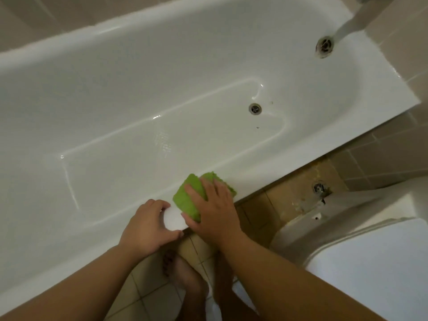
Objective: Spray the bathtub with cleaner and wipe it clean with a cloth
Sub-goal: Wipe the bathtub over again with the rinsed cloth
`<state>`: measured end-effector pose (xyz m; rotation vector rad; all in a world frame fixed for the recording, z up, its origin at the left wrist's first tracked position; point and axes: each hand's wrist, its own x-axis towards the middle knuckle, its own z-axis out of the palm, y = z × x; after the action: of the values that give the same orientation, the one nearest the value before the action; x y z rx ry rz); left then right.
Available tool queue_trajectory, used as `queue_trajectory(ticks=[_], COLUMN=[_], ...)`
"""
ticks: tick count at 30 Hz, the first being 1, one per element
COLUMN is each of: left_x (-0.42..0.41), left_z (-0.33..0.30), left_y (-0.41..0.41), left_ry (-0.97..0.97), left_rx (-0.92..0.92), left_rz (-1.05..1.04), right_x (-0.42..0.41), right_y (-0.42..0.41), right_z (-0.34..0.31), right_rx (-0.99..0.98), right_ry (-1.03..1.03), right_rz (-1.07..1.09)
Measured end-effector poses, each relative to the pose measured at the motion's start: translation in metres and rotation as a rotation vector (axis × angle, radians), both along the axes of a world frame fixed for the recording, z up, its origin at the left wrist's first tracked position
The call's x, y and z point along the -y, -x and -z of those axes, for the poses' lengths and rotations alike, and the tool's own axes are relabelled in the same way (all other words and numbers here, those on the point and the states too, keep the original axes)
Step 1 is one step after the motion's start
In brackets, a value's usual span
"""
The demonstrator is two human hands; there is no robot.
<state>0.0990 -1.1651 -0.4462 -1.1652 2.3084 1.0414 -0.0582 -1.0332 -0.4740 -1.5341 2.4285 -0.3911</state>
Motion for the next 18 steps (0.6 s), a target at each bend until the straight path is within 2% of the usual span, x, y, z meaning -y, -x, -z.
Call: queue_trajectory(ticks=[4, 10, 15, 18], left_x=[0.002, -0.009, -0.015, -0.018], left_z=[-0.002, -0.001, -0.002, -0.005], left_y=[-0.025, -0.040, -0.040, -0.043], left_ry=[0.042, 0.117, 0.123, 0.133], left_rx=[0.036, 0.010, 0.011, 0.024], left_rz=[-0.033, -0.138, -0.188, -0.211], right_x=[-0.023, -0.060, -0.025, -0.007], right_y=[0.062, 0.168, 0.104, 0.034], right_z=[0.004, 0.005, 0.007, 0.000], right_rx=[0.013, -0.059, -0.050, 0.006], right_ry=[0.043, 0.034, 0.026, 0.003], right_rz=[-0.041, 0.226, 0.548, 0.418])
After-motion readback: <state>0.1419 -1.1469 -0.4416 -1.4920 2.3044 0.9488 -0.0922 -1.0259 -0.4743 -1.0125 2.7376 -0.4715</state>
